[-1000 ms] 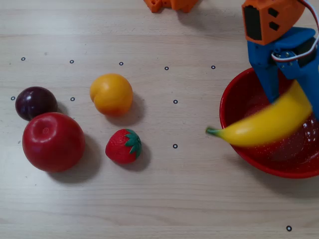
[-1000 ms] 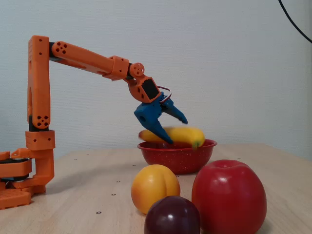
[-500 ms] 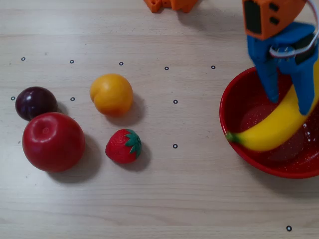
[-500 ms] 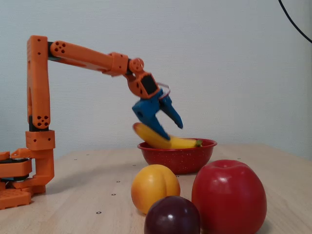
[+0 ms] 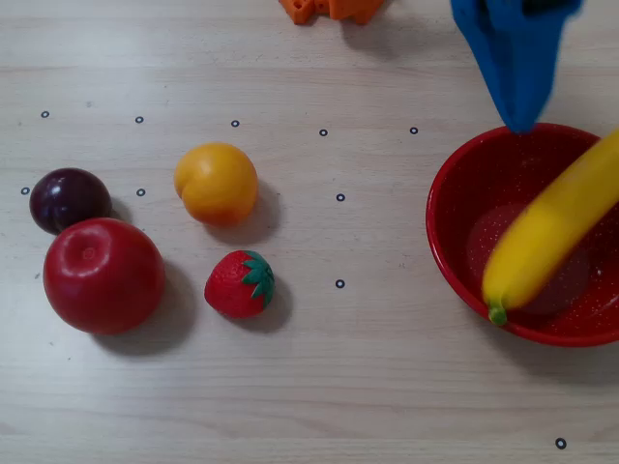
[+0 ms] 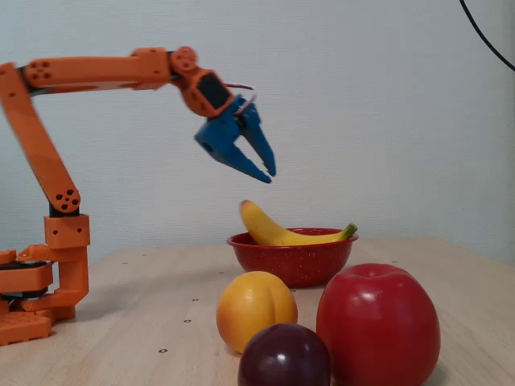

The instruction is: Put the banana in the red bowl.

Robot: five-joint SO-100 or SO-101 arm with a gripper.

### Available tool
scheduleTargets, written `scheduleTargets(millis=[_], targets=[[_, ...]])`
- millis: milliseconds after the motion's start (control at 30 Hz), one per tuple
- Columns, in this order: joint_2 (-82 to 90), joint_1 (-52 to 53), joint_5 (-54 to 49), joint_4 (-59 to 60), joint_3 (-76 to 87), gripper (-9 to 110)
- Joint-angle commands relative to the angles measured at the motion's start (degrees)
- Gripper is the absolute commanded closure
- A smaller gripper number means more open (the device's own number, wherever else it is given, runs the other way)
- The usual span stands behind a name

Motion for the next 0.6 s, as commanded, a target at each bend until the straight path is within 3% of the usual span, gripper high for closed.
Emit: scheduleTargets(millis=[0, 400, 567], targets=[[7.03, -2.64, 0.62, -2.81, 4.13, 101], [36.47, -15.21, 5.45, -18.98, 43.95, 101], [46.58, -17.23, 5.54, -20.21, 54.67, 101]])
